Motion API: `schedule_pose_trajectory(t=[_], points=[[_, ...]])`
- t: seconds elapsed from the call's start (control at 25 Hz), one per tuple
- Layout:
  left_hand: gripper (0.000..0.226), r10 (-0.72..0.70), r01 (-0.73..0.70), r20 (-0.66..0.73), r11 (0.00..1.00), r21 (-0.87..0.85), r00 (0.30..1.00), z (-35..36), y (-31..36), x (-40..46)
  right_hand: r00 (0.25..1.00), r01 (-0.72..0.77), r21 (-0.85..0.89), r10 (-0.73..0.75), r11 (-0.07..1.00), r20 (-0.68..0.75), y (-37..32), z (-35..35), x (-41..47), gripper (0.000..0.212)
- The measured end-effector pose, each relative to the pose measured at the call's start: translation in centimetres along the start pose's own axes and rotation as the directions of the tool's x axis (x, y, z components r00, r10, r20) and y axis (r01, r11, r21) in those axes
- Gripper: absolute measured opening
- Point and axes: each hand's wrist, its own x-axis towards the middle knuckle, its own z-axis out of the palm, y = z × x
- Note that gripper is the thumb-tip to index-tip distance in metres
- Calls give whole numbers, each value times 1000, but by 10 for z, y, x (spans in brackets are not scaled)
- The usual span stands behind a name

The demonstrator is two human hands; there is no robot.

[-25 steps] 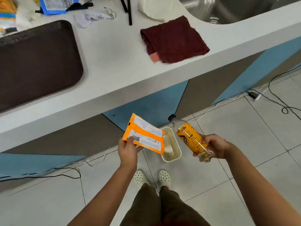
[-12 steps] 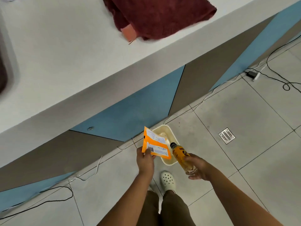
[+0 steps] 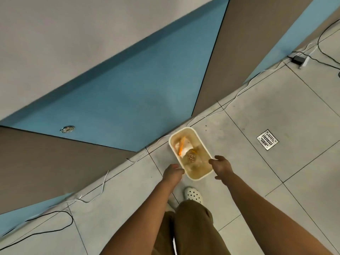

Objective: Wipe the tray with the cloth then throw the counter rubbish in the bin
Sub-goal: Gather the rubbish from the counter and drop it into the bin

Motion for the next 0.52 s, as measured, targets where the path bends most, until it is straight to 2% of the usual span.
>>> schedule_pose_trajectory(t=[0.16,0.24,0.4,0.52], points=[[36,-27,16,-77,991,-134,997,-20,-11,-49,996,20,35,-23,999,83,10,-10,-52,31],[33,8,-25,-82,978,-206,997,-33,-2,-92,991,70,59,-76,996,108,0,-20,-97,25],[16,127,-162,-128,936,-313,984,-54,36,-170,952,278,49,-282,959,116,-35,-36,-167,18],[19,239,-292,-187,890,-351,953,-70,68,-239,877,464,25,-463,886,132,-73,-55,-228,19]])
